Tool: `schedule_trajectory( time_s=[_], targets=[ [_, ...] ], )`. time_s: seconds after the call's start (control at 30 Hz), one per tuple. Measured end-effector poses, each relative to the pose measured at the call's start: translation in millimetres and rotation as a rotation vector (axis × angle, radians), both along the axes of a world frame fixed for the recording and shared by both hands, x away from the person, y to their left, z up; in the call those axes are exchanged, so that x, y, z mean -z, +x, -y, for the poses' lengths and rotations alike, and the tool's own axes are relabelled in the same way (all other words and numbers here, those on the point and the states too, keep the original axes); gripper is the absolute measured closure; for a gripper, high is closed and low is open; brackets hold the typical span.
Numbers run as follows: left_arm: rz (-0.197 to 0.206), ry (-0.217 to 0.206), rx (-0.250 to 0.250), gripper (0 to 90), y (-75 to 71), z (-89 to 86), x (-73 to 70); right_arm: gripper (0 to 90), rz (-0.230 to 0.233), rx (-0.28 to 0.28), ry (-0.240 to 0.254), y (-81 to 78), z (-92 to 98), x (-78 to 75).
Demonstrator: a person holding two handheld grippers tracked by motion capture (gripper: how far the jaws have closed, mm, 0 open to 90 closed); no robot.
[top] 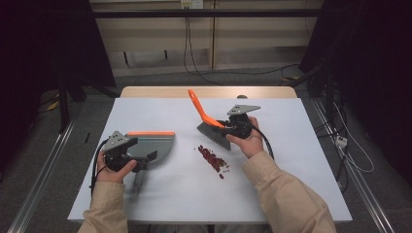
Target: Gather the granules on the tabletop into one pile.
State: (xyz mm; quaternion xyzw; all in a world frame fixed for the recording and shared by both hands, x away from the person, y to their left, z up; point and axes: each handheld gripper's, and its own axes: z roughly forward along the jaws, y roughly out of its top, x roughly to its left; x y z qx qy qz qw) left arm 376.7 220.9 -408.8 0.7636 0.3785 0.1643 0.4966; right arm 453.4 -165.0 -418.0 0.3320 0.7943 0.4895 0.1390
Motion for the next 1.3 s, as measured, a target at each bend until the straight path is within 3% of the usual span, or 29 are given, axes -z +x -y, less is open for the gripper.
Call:
schedule_trajectory(
  time_s=[0.47, 0.63, 0.83, 1.13, 1.3],
  targets=[
    [-0.010, 0.003, -0.012, 4.6, 0.4, -4.5, 2.2, 70.9, 0.165, -0.260, -0.136, 19.3, -16.6, 9.0],
    [-0.010, -0.001, -0.021, 4.6, 0.3, -6.6, 2.3, 70.9, 0.174, -0.320, -0.161, 23.2, -18.2, 15.6],
    [-0.011, 0.004, -0.021, 4.6, 0.6, -6.7, 2.8, 71.0, 0.178, -0.387, -0.156, 21.5, -20.6, 17.9],
    [-0.012, 0.002, -0.022, 4.6, 0.3, -6.4, 2.6, 71.0, 0.174, -0.488, -0.181, 6.6, -22.2, 16.4],
    [-0.012, 0.002, -0.025, 4.6, 0.4, -6.7, 2.6, 71.0, 0.154, -0.502, -0.166, -2.2, -16.3, 15.7]
  ],
)
